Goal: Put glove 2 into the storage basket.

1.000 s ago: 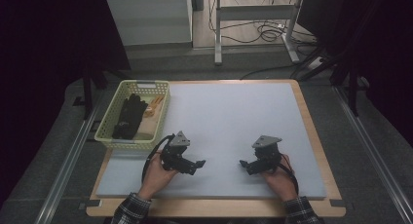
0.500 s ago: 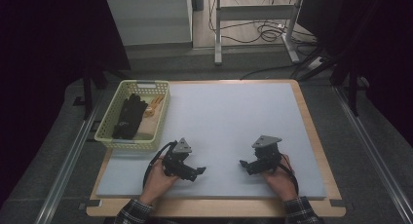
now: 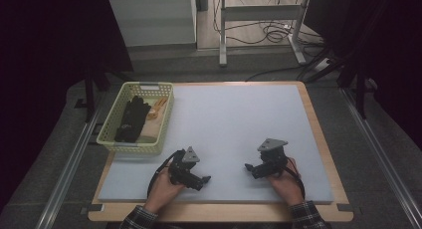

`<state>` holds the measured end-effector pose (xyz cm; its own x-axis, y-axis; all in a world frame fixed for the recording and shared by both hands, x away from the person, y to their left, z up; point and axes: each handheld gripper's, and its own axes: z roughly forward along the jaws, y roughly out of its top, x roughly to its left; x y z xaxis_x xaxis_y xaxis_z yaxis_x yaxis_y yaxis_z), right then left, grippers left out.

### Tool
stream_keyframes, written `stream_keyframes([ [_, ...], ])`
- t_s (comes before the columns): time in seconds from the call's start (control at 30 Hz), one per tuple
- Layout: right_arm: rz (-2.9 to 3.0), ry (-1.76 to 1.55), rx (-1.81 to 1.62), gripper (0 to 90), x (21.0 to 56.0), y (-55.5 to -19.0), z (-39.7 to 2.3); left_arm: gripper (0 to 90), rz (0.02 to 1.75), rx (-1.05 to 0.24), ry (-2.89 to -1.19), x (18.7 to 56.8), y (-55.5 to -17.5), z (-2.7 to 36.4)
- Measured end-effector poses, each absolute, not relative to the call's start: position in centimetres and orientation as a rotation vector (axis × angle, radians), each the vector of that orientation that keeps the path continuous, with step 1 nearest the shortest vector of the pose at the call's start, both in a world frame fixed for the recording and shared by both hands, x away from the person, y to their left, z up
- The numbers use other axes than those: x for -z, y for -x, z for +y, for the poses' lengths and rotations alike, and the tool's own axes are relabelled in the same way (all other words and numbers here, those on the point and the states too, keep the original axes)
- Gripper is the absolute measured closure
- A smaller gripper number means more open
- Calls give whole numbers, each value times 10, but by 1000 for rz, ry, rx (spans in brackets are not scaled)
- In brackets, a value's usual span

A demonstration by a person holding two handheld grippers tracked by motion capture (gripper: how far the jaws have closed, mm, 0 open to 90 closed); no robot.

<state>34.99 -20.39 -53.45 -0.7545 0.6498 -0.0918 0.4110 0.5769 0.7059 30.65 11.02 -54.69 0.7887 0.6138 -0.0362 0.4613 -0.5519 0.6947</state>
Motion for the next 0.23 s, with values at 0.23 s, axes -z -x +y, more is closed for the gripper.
stream_keyframes([
  [0.23, 2469, -865, -978, 17, 535, -350, -204, 12, 793, -276, -2250, 548, -306, 110],
])
